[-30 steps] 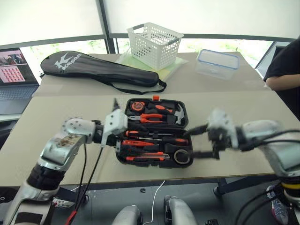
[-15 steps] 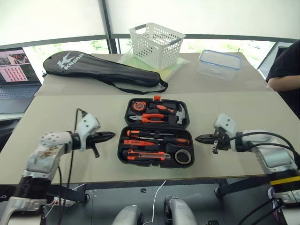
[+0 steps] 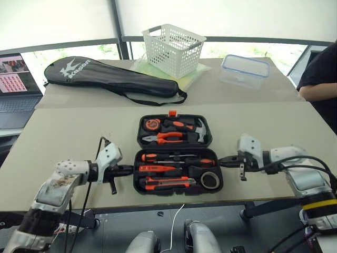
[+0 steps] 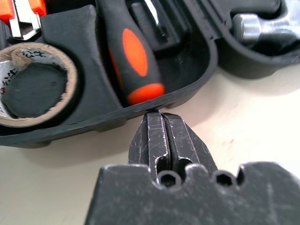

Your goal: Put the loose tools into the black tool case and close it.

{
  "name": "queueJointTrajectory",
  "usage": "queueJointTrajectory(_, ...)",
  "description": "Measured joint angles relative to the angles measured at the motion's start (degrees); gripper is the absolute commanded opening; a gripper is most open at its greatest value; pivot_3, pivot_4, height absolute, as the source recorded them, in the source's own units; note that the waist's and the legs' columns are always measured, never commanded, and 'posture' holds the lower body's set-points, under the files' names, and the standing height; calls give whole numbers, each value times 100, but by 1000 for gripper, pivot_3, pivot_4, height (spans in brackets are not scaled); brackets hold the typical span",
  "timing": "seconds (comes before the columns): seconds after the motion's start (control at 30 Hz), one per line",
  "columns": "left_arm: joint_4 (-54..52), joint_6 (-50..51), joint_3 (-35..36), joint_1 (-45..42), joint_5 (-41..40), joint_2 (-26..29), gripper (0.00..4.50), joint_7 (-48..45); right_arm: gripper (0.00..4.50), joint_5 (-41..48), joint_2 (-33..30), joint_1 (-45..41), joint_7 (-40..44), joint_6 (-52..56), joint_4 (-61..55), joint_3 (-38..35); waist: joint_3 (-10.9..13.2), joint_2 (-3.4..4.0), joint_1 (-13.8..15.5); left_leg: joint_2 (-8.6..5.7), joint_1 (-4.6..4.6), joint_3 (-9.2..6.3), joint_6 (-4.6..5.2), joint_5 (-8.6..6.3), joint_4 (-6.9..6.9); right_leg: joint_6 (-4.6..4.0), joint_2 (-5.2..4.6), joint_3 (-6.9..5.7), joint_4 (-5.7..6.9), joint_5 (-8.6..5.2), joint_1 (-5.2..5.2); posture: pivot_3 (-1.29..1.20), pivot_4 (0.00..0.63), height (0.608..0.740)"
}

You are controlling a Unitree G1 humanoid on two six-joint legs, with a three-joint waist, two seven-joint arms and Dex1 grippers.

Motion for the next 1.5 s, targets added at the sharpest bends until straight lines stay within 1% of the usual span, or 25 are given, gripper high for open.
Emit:
queueJointTrajectory(0.2, -337, -90, 87, 407, -1, 120, 79, -26, 0, 38, -39, 551, -11, -4, -465, -179, 0, 0, 10, 2, 7, 3, -1, 0, 2, -3, 0, 8, 1, -1, 2, 0, 150, 740)
queueJointTrajectory(0.37, -158, -416, 310, 597, 61, 303, 79, 46, 0, -68, -123, 805, -162, -114, -573, -225, 0, 1, 17, 4, 14, 3, -1, 1, 1, -4, 1, 8, 4, -1, 9, 0, 150, 740)
queueJointTrajectory(0.43, 180, -452, 501, 521, 67, 396, 585, 154, 581, -182, -212, 733, -342, -75, -412, -279, -1, 2, 15, 2, 20, 4, -1, 1, 1, -5, 2, 8, 5, 0, 15, 0, 150, 740)
queueJointTrajectory(0.47, 394, -271, 597, 378, 28, 400, 799, 233, 813, -184, -246, 620, -418, 109, -290, -328, -1, 2, 16, 1, 23, 4, -1, 1, 1, -6, 3, 6, 6, 0, 20, 0, 150, 740)
queueJointTrajectory(0.5, 626, 28, 702, 174, -28, 399, 1192, 353, 1172, -162, -261, 462, -495, 362, -200, -402, -1, 1, 16, -1, 23, 3, -2, 1, 2, -8, 6, 4, 6, 2, 21, 0, 150, 740)
queueJointTrajectory(0.53, 840, 442, 834, -52, -137, 394, 1463, 511, 1407, -72, -258, 267, -576, 667, -152, -492, 0, 1, 15, -1, 22, 3, -5, 3, 3, -11, 6, 4, 6, 5, 21, 0, 150, 740)
queueJointTrajectory(0.57, 976, 785, 951, -227, -219, 393, 1911, 645, 1784, 20, -252, 99, -651, 903, -141, -556, 0, 1, 11, 0, 21, 2, -6, 4, 3, -13, 5, 3, 6, 6, 20, 0, 150, 740)
queueJointTrajectory(0.6, 1085, 1361, 1117, -497, -433, 355, 2170, 809, 2080, 144, -189, -146, -774, 1308, -128, -684, 0, 0, 8, 1, 22, -1, -7, 4, 3, -13, 5, 3, 8, 6, 22, 0, 150, 740)
queueJointTrajectory(0.63, 1170, 1985, 1242, -878, -668, 267, 2583, 995, 2471, 293, -55, -491, -929, 1765, -88, -774, -1, -1, 8, 2, 21, -4, -7, 4, 5, -13, 5, 1, 9, 7, 22, 0, 150, 740)
queueJointTrajectory(0.67, 1197, 2507, 1332, -1191, -870, 154, 2881, 1145, 2822, 439, 77, -757, -1050, 2169, -68, -825, -1, -1, 6, 1, 21, -5, -7, 5, 4, -13, 4, 0, 10, 7, 22, 0, 150, 740)
queueJointTrajectory(0.73, 1303, 3436, 1411, -1875, -1155, -150, 3645, 1510, 3529, 687, 424, -1281, -1318, 2916, 33, -876, -2, -2, 15, 1, 13, -11, -8, 5, 12, -13, 0, 1, 9, 8, 21, 0, 150, 740)
queueJointTrajectory(0.83, 1569, 4318, 1465, -2458, -1329, -588, 3691, 2013, 4465, 827, 796, -1748, -1674, 3702, 267, -827, -3, -2, 15, -3, 2, -11, -7, 5, 23, -12, -2, 0, 39, 8, 7, 0, 150, 740)
queueJointTrajectory(0.97, 1961, 4781, 1314, -2933, -1224, -1128, 3691, 2626, 4465, 517, 1215, -2185, -2129, 3973, 948, -368, -3, -3, -8, -19, -6, -10, -7, 5, 27, -10, -4, -9, 39, 8, -6, 0, 150, 740)
queueJointTrajectory(1.03, 2047, 4807, 1275, -3057, -1196, -1371, 3691, 2817, 3896, 410, 1454, -2348, -2309, 3991, 1285, -209, -3, -3, -33, -17, -8, -10, -10, 6, 30, -11, -6, -9, 41, 8, -7, 0, 150, 740)
queueJointTrajectory(1.1, 2185, 4808, 1273, -3140, -1183, -1532, 3167, 2991, 3348, 360, 1606, -2531, -2406, 3975, 1623, -195, -3, -2, -55, -17, -7, -10, -18, 11, 33, -11, -5, -7, 46, 8, -7, 0, 150, 740)
queueJointTrajectory(1.13, 2201, 4809, 1283, -3155, -1177, -1579, 3016, 3056, 3020, 357, 1645, -2627, -2440, 3959, 1731, -196, -3, -2, -63, -16, -7, -10, -20, 12, 38, -11, -6, -6, 51, 8, -7, 0, 150, 740)
queueJointTrajectory(1.23, 2197, 4815, 1322, -3148, -1137, -1618, 1794, 3167, 1926, 236, 1646, -2797, -2592, 3890, 1993, -239, -3, -2, -59, -17, -5, -15, -22, 12, 54, -12, -8, 1, 72, 8, -5, 0, 150, 740)
queueJointTrajectory(1.27, 2182, 4821, 1414, -3149, -1137, -1617, 1492, 3208, 1666, 244, 1651, -2799, -2587, 3885, 2021, -251, -3, -2, -55, -18, -5, -18, -22, 12, 58, -12, -8, 3, 77, 7, -4, 0, 150, 740)
queueJointTrajectory(1.3, 2167, 4828, 1464, -3153, -1140, -1618, 1077, 3231, 1257, 252, 1676, -2804, -2582, 3882, 2020, -251, -4, -1, -53, -18, -5, -20, -22, 12, 59, -12, -9, 4, 77, 7, -3, 0, 150, 740)
queueJointTrajectory(1.33, 2149, 4841, 1509, -3154, -1141, -1633, 785, 3256, 994, 255, 1704, -2811, -2584, 3882, 2020, -253, -5, 0, -51, -18, -3, -20, -22, 12, 62, -12, -11, 5, 80, 7, 1, 0, 150, 740)
queueJointTrajectory(1.4, 2085, 4863, 1578, -3153, -1166, -1644, 80, 3271, 259, 252, 1717, -2813, -2596, 3883, 2012, -272, -7, 0, -33, -21, -2, -22, -22, 12, 67, -12, -11, 4, 81, 7, 5, 0, 150, 740)
queueJointTrajectory(1.43, 2060, 4882, 1596, -3150, -1179, -1641, 0, 3298, 12, 251, 1705, -2813, -2598, 3898, 2009, -281, -10, -1, -27, -23, 0, -23, -22, 12, 68, -11, -11, 5, 81, 7, 8, 0, 150, 740)
queueJointTrajectory(1.5, 2058, 4885, 1619, -3141, -1194, -1645, 0, 3322, 12, 251, 1705, -2812, -2601, 3908, 1991, -287, -10, -1, -29, -23, 3, -23, -21, 12, 69, -11, -11, 5, 81, 7, 11, 0, 150, 740)
